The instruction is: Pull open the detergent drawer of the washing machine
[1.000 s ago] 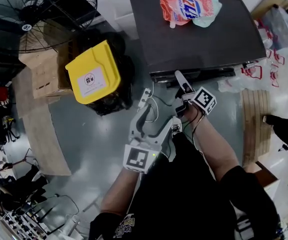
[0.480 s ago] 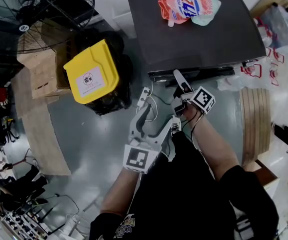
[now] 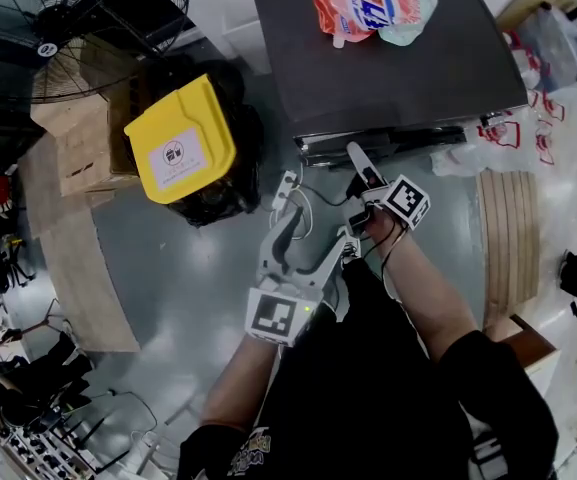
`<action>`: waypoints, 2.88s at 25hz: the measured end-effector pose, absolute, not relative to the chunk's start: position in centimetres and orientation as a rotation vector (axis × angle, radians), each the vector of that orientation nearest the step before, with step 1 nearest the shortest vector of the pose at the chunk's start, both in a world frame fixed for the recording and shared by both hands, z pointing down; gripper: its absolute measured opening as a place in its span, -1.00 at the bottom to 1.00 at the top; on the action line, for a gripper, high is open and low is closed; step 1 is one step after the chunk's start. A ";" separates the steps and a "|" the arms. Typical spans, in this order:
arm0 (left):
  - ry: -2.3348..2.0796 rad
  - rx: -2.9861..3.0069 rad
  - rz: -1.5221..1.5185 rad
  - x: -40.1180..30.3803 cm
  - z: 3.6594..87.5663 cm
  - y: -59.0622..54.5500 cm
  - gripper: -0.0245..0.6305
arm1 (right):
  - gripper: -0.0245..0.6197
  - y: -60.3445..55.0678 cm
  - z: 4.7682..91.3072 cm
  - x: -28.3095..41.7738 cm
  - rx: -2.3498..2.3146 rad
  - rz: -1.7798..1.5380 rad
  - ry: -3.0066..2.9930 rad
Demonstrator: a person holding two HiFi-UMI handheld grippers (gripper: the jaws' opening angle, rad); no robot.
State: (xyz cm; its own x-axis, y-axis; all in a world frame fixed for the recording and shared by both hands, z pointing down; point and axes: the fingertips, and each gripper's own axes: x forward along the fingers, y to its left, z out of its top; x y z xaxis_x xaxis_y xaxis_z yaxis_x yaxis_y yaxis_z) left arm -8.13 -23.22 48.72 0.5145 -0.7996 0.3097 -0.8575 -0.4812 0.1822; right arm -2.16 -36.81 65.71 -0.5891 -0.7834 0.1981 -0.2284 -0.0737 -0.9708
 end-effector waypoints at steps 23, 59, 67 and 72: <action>-1.273 2.521 0.254 -7.1 48.6 -14.5 -0.06 | 0.51 -25.9 66.2 1.3 -1.126 -1.657 1.713; -1.235 2.630 0.152 -12.7 45.3 -2.3 -0.67 | -0.92 -9.3 45.0 -5.9 -1.237 -0.521 2.863; -1.291 2.644 0.168 -7.9 43.2 -0.5 -0.88 | -0.91 -4.9 39.9 -3.2 -1.138 -0.278 2.980; -1.411 2.587 0.196 -4.1 43.1 1.0 -0.88 | -0.91 -2.1 38.5 0.7 -1.060 -0.250 2.984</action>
